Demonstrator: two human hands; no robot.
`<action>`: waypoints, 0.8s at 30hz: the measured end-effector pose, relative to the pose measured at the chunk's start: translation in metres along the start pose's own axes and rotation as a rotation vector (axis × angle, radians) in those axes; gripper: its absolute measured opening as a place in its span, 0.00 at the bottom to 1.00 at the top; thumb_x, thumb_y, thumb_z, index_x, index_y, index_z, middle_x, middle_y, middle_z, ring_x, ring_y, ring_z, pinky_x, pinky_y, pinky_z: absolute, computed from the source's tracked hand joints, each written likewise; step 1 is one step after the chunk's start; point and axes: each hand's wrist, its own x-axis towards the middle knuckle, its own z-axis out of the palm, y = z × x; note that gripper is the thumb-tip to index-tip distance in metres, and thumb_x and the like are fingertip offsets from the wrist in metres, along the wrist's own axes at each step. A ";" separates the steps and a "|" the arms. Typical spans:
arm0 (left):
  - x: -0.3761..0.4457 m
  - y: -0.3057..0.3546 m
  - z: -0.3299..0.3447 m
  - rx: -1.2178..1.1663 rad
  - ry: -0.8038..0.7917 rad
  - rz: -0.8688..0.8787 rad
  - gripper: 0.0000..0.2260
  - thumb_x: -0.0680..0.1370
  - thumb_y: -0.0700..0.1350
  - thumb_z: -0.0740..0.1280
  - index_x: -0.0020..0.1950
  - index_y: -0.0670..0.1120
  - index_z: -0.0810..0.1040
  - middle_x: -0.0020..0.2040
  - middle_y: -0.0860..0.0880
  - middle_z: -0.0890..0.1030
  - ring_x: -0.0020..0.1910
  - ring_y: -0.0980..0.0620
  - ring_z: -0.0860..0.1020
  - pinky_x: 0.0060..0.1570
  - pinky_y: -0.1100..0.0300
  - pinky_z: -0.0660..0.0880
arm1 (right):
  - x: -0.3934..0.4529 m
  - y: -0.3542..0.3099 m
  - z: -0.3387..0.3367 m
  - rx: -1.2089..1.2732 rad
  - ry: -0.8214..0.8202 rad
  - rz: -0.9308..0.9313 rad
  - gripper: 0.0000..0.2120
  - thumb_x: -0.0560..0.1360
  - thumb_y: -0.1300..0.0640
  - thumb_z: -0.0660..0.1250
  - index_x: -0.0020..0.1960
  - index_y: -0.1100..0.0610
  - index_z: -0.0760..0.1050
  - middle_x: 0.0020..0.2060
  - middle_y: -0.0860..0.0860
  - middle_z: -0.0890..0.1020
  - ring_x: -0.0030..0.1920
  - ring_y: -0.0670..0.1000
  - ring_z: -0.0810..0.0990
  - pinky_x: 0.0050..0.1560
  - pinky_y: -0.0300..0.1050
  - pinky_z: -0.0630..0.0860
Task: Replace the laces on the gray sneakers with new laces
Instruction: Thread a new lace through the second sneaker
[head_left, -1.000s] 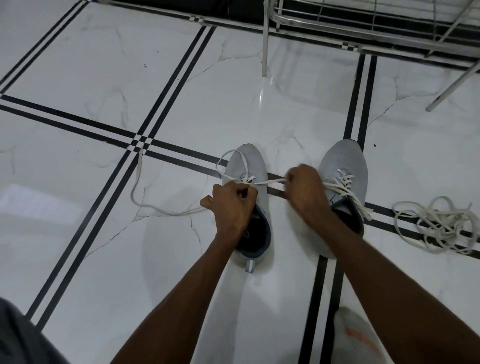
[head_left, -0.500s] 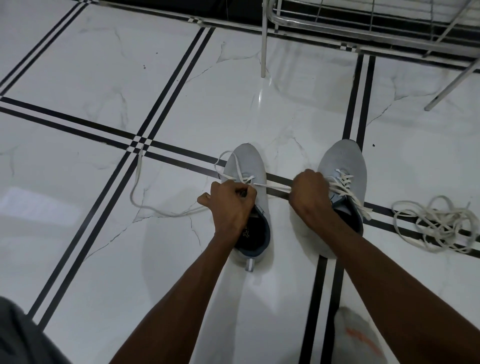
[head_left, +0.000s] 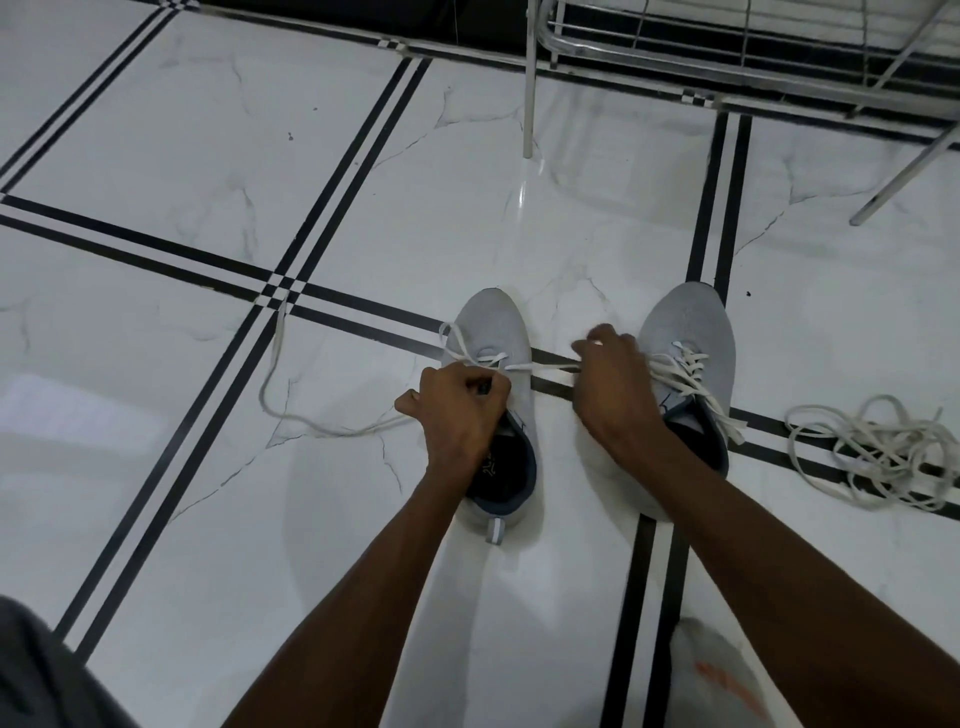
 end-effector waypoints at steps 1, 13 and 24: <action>0.001 -0.001 0.000 -0.014 -0.012 -0.005 0.09 0.76 0.52 0.68 0.37 0.57 0.84 0.34 0.55 0.82 0.46 0.51 0.77 0.52 0.49 0.60 | 0.001 -0.009 0.001 0.142 0.013 -0.089 0.13 0.74 0.64 0.68 0.58 0.61 0.81 0.56 0.58 0.79 0.55 0.61 0.76 0.54 0.55 0.75; 0.005 0.000 -0.004 -0.029 -0.006 -0.007 0.10 0.76 0.50 0.70 0.34 0.54 0.83 0.32 0.52 0.82 0.42 0.51 0.78 0.49 0.51 0.57 | 0.000 0.003 0.005 0.133 -0.081 -0.057 0.10 0.74 0.64 0.68 0.56 0.62 0.78 0.55 0.59 0.79 0.55 0.60 0.77 0.51 0.52 0.73; 0.004 0.003 -0.010 0.000 -0.028 0.003 0.08 0.75 0.49 0.71 0.35 0.55 0.82 0.31 0.58 0.78 0.42 0.52 0.77 0.48 0.52 0.57 | -0.004 0.001 0.000 0.101 -0.160 0.020 0.09 0.81 0.59 0.56 0.50 0.49 0.74 0.41 0.47 0.81 0.47 0.54 0.75 0.53 0.54 0.63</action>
